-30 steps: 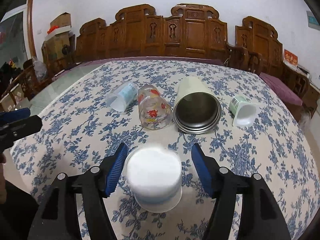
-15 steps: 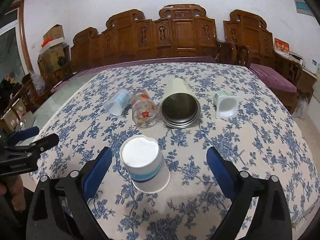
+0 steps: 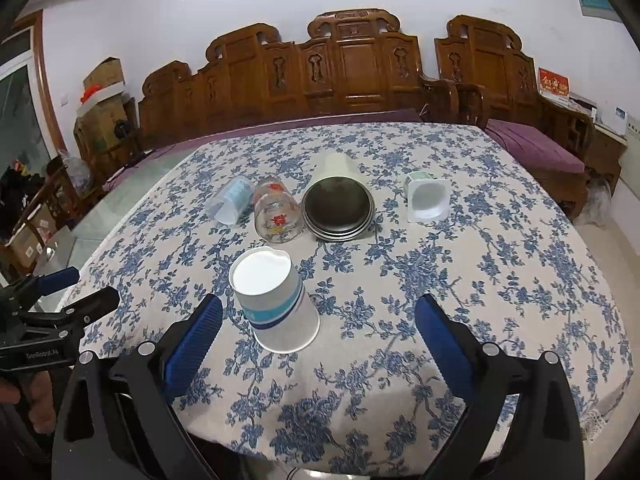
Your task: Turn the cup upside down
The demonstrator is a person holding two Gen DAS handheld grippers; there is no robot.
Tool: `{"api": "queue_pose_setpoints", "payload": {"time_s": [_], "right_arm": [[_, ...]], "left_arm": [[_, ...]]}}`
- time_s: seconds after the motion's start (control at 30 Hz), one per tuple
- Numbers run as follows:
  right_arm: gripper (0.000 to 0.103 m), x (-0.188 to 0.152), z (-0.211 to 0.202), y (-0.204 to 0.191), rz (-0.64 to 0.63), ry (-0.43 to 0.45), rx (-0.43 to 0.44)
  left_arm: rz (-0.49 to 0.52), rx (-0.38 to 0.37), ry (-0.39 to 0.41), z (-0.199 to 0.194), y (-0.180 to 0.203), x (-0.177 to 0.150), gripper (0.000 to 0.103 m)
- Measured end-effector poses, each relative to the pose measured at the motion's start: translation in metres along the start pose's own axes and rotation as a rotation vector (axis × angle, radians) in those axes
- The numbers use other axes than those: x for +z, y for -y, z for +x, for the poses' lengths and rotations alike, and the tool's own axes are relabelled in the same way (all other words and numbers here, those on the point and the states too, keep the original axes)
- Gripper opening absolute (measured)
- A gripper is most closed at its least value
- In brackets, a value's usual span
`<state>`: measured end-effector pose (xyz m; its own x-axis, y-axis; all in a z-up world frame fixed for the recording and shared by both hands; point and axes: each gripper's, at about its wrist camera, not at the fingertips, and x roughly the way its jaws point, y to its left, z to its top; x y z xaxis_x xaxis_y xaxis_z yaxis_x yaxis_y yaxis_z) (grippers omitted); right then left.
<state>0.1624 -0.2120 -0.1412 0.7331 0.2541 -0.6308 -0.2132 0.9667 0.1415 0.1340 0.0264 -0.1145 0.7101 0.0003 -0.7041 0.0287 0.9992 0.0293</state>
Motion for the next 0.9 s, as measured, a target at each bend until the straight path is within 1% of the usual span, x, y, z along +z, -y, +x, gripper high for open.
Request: {"api": "queue_pose_setpoints", "payload": {"time_s": [0.17, 0.23, 0.33, 0.5, 0.6, 0.7, 0.9], "right_arm": [[0.098, -0.006, -0.015, 0.0, -0.016, 0.012, -0.006], [0.098, -0.007, -0.027, 0.0, -0.018, 0.034, -0.001], [0.098, -0.005, -0.05, -0.003, -0.034, 0.08, -0.009], [0.098, 0.003, -0.097, -0.005, -0.031, 0.182, -0.001], [0.098, 0.007, -0.12, -0.008, -0.034, 0.228, 0.004], [0.098, 0.009, -0.138, -0.01, -0.033, 0.263, 0.01], [0.098, 0.011, -0.16, -0.014, -0.03, 0.296, 0.021]], "left_arm": [[-0.007, -0.002, 0.003, -0.012, 0.007, -0.006, 0.095], [-0.011, -0.005, 0.013, -0.02, 0.011, -0.008, 0.095], [-0.008, -0.004, 0.052, -0.041, 0.016, -0.007, 0.095], [-0.009, -0.004, 0.141, -0.084, 0.022, 0.0, 0.095], [-0.011, 0.012, 0.204, -0.111, 0.025, 0.004, 0.095], [-0.018, 0.023, 0.251, -0.133, 0.026, 0.006, 0.095], [-0.016, 0.034, 0.297, -0.156, 0.028, 0.006, 0.095]]}}
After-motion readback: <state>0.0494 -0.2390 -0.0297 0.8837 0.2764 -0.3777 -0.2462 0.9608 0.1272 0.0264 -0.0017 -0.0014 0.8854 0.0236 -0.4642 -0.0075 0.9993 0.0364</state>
